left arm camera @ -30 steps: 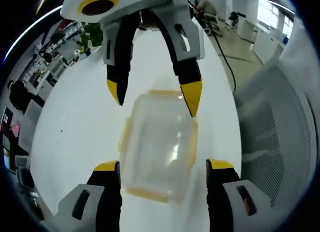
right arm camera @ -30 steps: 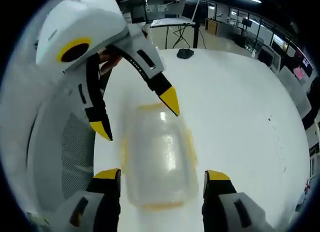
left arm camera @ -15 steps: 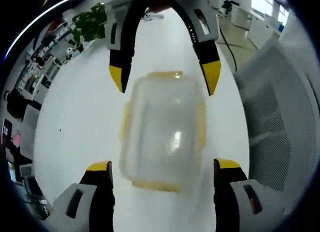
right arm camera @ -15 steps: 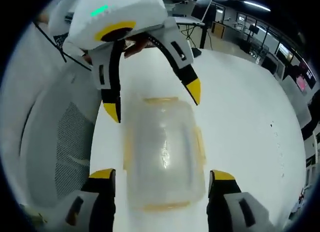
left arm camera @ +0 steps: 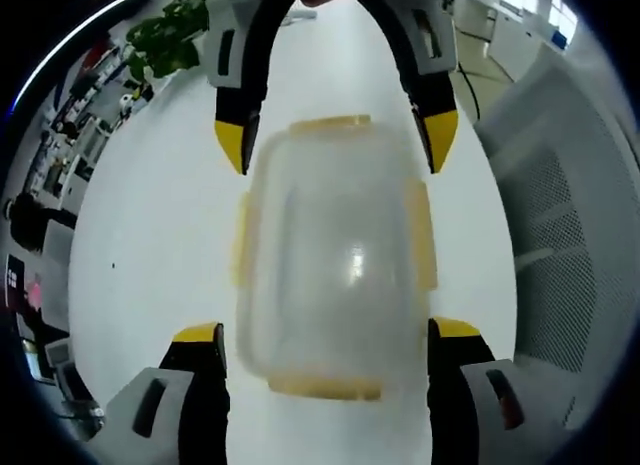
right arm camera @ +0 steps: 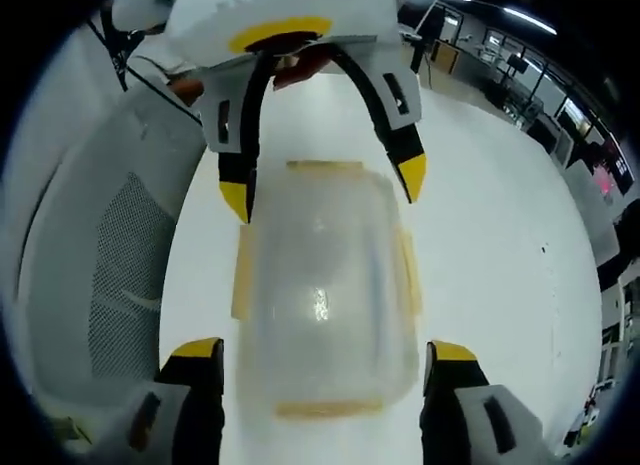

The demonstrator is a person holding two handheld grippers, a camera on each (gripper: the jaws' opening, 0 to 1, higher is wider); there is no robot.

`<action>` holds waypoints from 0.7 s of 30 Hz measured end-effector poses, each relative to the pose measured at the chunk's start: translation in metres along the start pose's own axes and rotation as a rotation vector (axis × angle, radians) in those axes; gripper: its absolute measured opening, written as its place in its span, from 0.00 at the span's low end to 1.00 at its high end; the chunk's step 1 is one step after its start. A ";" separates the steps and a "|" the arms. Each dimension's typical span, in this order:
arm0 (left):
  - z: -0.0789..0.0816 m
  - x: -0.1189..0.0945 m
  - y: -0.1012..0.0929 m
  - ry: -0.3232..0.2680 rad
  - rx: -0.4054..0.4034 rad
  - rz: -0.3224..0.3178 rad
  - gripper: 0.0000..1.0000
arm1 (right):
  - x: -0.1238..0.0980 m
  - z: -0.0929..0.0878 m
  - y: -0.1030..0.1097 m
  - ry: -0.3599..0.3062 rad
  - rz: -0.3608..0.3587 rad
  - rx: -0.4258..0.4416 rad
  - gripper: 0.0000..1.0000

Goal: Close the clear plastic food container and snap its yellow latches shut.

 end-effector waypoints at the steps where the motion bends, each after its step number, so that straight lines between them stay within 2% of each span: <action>1: 0.000 0.002 -0.001 0.003 0.000 -0.005 0.80 | 0.000 -0.001 -0.001 0.008 -0.005 -0.003 0.79; 3: -0.001 0.004 -0.003 0.014 -0.005 -0.017 0.78 | 0.001 -0.004 0.000 0.020 -0.001 -0.005 0.75; 12: -0.003 0.004 -0.003 0.012 -0.001 -0.013 0.78 | 0.001 -0.003 0.000 0.024 0.001 -0.012 0.74; 16: -0.007 0.002 -0.004 0.008 0.003 -0.014 0.78 | 0.004 0.002 0.002 0.022 0.000 -0.008 0.74; 21: -0.020 -0.004 -0.006 0.007 0.000 -0.013 0.78 | 0.009 0.013 0.005 0.016 0.000 -0.007 0.74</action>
Point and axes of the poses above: the point that each gripper's makers call its tool centre point, and the gripper's own axes: x roughly forward along the fingers, y roughly to its left, z roughly out of its top, the point moved 4 cm from there along -x, roughly backward along the fingers, and after that the axes turned 5 degrees about -y, right-handed, at the moved point
